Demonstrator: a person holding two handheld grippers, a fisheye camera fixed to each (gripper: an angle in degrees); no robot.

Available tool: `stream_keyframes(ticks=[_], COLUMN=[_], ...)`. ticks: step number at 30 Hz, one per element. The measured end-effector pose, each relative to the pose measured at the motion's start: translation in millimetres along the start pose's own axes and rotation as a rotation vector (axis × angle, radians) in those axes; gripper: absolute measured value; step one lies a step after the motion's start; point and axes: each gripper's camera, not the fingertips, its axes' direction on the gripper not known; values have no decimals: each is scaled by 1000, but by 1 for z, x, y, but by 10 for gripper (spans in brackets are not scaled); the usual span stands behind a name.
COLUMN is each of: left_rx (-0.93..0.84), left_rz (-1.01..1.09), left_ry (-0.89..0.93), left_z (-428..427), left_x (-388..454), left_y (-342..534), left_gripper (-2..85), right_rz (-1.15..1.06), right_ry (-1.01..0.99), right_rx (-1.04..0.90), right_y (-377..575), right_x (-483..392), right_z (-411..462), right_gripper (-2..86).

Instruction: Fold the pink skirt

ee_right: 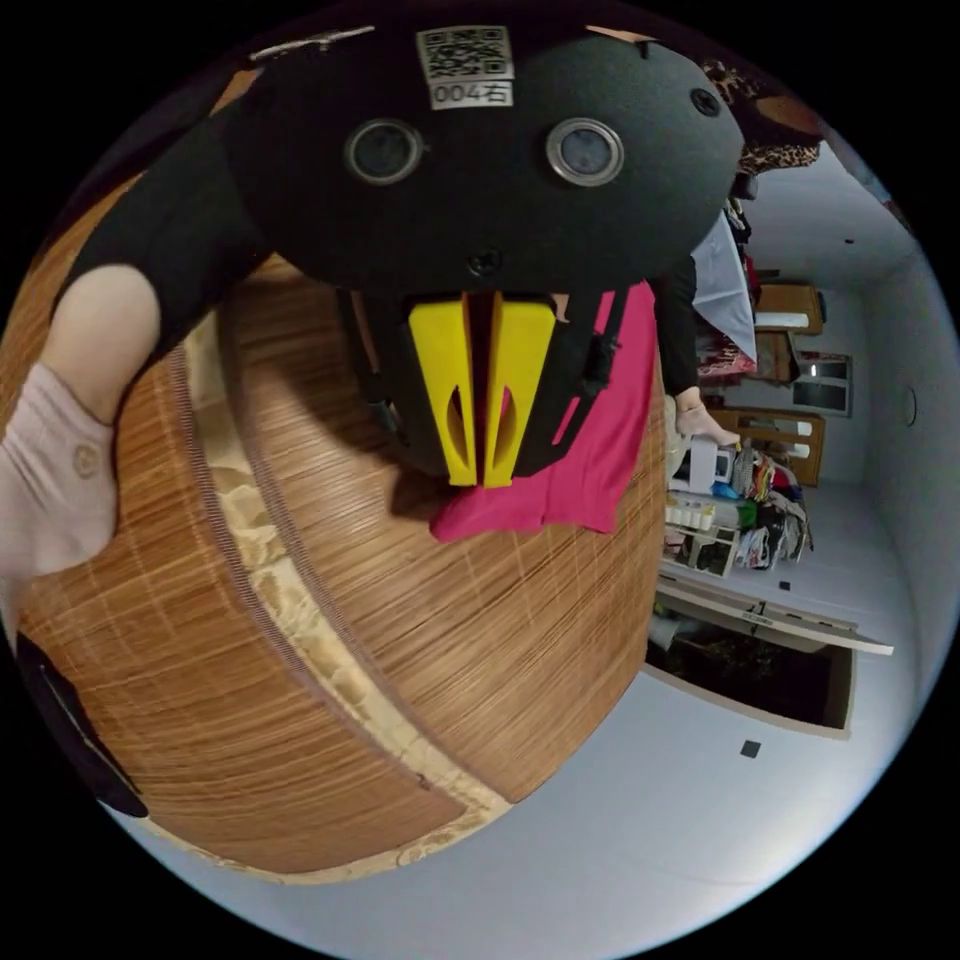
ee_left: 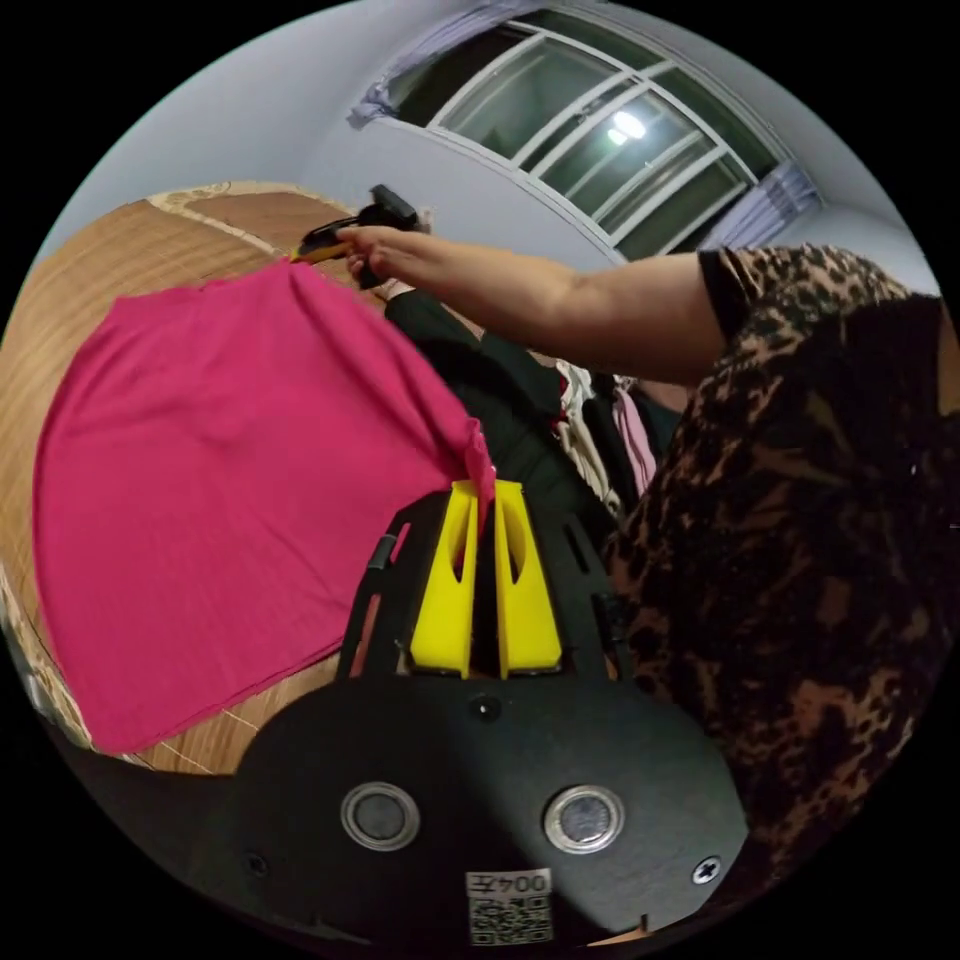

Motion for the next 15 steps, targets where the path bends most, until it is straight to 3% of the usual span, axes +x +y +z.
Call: stream_keyframes(ticks=[9, 15], left_rx=[144, 189], left_rz=[-324, -429], left_ry=[187, 30], left_z=[-71, -129], left_x=[-81, -109], left_y=[34, 70], left_gripper=[30, 28], right_rz=[19, -39], right_ry=[-6, -20], right_rx=[18, 35], right_y=[-25, -41], right_x=[-29, -83], right_z=[-1, 12], right_gripper=[-4, -4])
